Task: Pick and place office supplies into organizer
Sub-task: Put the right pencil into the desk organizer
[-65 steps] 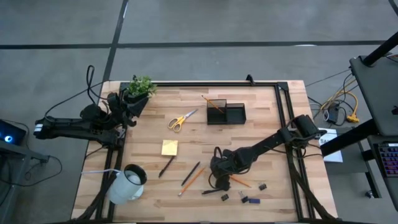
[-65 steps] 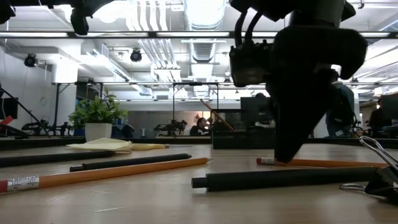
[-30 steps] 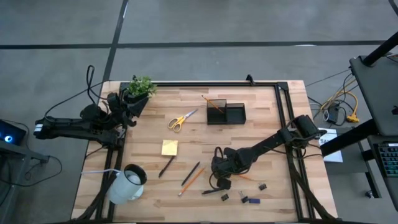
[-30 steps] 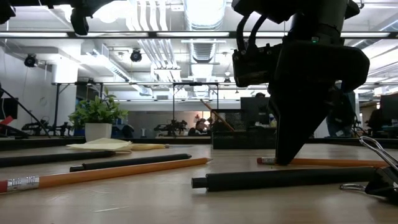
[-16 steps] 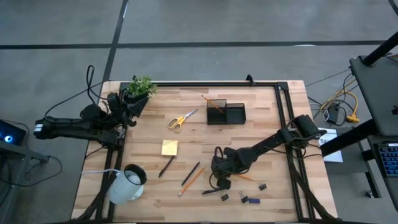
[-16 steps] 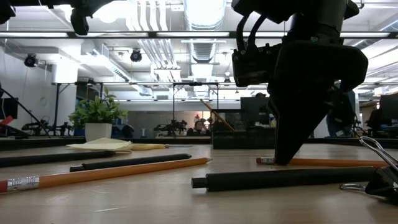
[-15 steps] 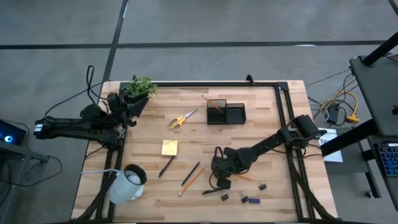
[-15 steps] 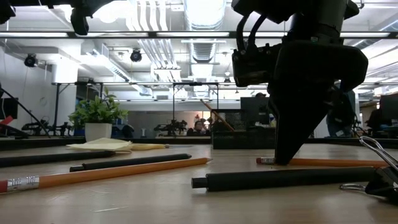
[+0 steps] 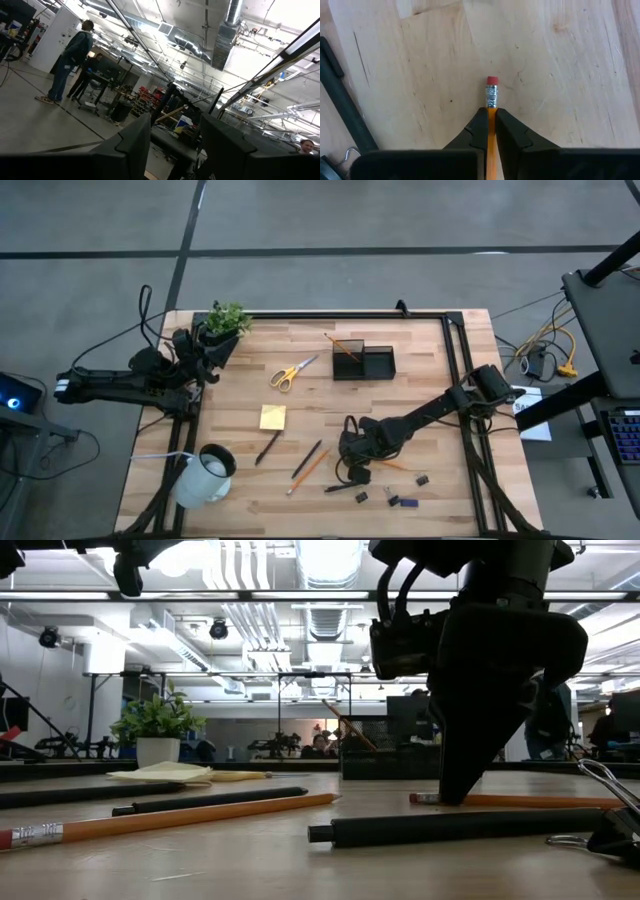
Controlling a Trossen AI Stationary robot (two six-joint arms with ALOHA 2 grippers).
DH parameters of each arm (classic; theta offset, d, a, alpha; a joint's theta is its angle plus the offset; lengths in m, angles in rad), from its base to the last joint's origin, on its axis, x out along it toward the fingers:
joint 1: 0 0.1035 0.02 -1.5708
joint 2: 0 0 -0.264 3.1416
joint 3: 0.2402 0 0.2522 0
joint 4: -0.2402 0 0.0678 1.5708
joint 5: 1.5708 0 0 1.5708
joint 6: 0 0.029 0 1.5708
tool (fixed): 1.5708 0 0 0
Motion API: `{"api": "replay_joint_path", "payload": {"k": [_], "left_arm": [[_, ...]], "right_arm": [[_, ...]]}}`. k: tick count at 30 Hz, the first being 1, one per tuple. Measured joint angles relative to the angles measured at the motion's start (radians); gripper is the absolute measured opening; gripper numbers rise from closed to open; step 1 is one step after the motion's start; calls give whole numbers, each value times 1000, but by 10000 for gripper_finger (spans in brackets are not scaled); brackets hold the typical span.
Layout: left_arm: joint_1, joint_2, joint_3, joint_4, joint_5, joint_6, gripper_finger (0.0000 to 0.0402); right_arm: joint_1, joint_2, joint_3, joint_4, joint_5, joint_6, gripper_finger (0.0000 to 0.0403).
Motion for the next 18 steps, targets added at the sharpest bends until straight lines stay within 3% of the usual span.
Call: {"api": "replay_joint_path", "payload": {"k": [18], "left_arm": [[0, 0, 0, -3, 0, 0, 157]], "right_arm": [[1, -38, 19, -60, -26, 2, 12]]}}
